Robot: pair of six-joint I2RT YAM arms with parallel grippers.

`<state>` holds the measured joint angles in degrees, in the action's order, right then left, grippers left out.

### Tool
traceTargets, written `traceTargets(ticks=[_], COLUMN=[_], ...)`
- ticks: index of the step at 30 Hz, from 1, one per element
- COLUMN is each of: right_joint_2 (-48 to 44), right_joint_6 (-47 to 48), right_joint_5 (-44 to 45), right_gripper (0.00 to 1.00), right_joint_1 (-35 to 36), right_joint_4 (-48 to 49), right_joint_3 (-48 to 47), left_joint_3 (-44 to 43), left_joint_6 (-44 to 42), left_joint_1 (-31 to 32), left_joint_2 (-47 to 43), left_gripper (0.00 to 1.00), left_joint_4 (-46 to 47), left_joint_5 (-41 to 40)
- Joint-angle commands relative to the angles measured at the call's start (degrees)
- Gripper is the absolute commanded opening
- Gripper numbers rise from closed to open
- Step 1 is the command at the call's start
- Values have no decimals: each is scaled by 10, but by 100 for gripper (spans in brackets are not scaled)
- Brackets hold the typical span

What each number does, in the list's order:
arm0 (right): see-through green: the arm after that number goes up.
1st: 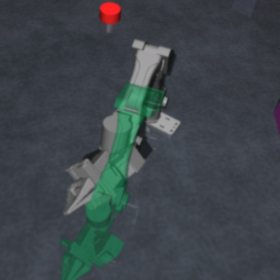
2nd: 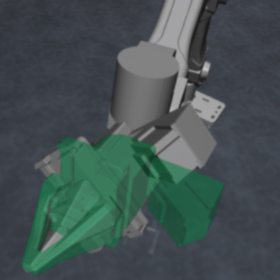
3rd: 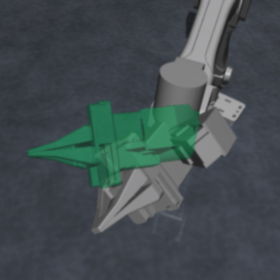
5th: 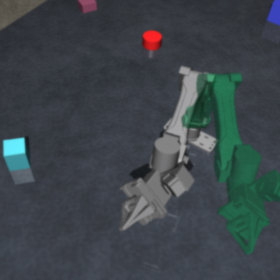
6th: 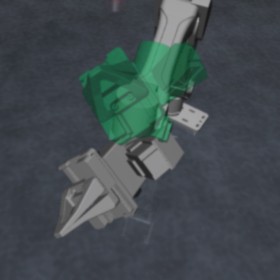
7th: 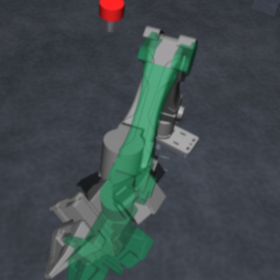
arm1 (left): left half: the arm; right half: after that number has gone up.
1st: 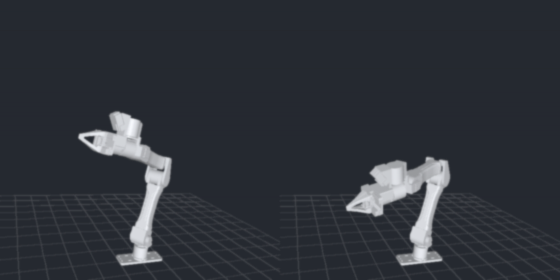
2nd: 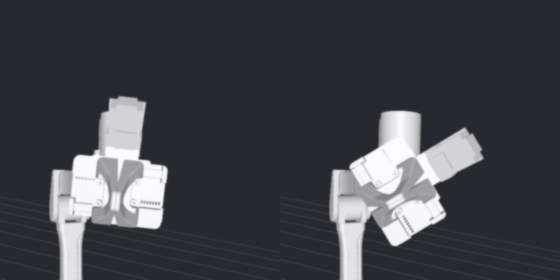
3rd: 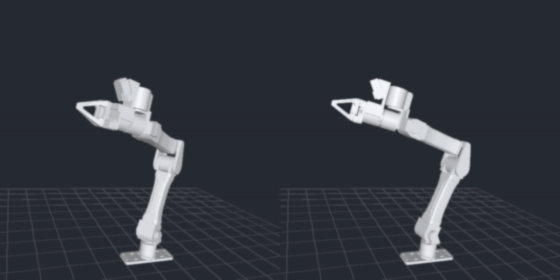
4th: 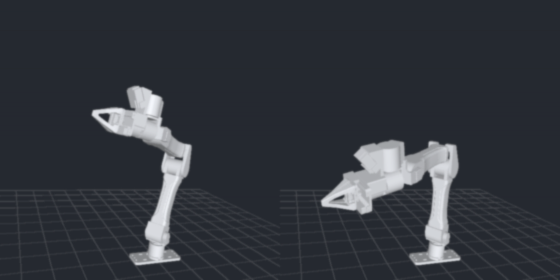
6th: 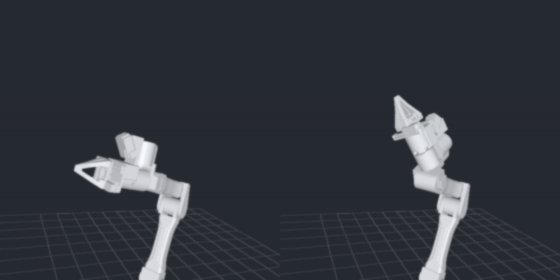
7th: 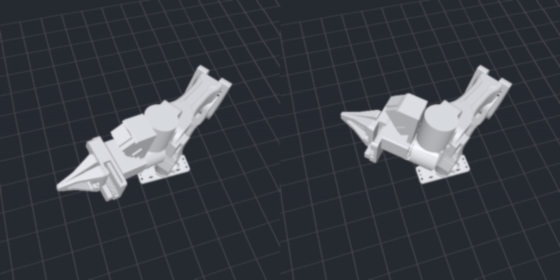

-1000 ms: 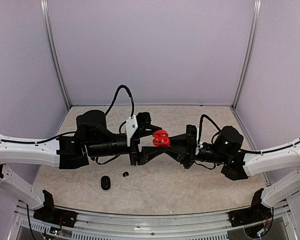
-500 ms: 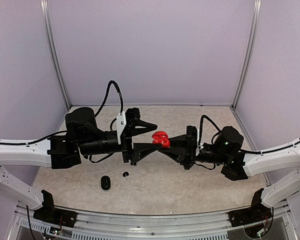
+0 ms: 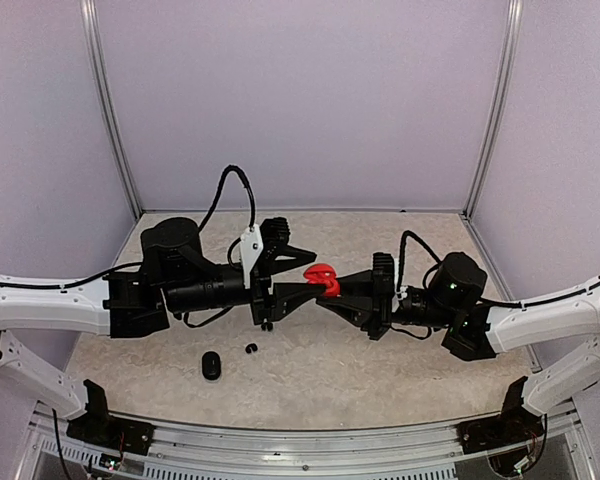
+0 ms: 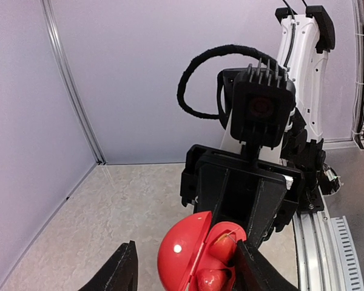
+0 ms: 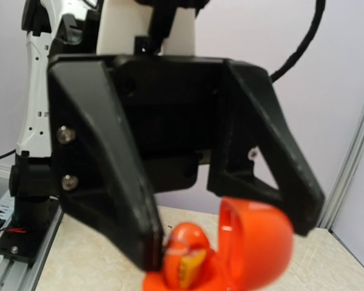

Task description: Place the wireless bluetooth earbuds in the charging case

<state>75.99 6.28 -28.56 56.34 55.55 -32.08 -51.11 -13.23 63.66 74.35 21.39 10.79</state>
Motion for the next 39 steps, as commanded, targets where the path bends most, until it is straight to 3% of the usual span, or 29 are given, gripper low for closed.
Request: traceTargets(ticks=[1, 5, 10, 18, 39], right_joint_2=[1, -1, -7, -6, 10], right_joint_6=[-4, -4, -27, -59, -120], right_joint_5=[-10, -7, 16, 2, -21], right_gripper=[7, 7, 7, 6, 6], right_joint_1=[1, 1, -6, -21, -44], right_joint_4=[-1, 1, 12, 26, 53], right_joint_3=[-9, -8, -1, 0, 0], left_joint_3=[-18, -17, -1, 9, 14], left_joint_6=[5, 4, -16, -21, -59], left_joint_1=[-6, -8, -1, 4, 26], left_joint_2=[12, 17, 2, -4, -12], left_gripper=[54, 55, 66, 70, 57], left_joint_4=[4, 2, 9, 9, -7], left_joint_5=[-14, -4, 41, 19, 83])
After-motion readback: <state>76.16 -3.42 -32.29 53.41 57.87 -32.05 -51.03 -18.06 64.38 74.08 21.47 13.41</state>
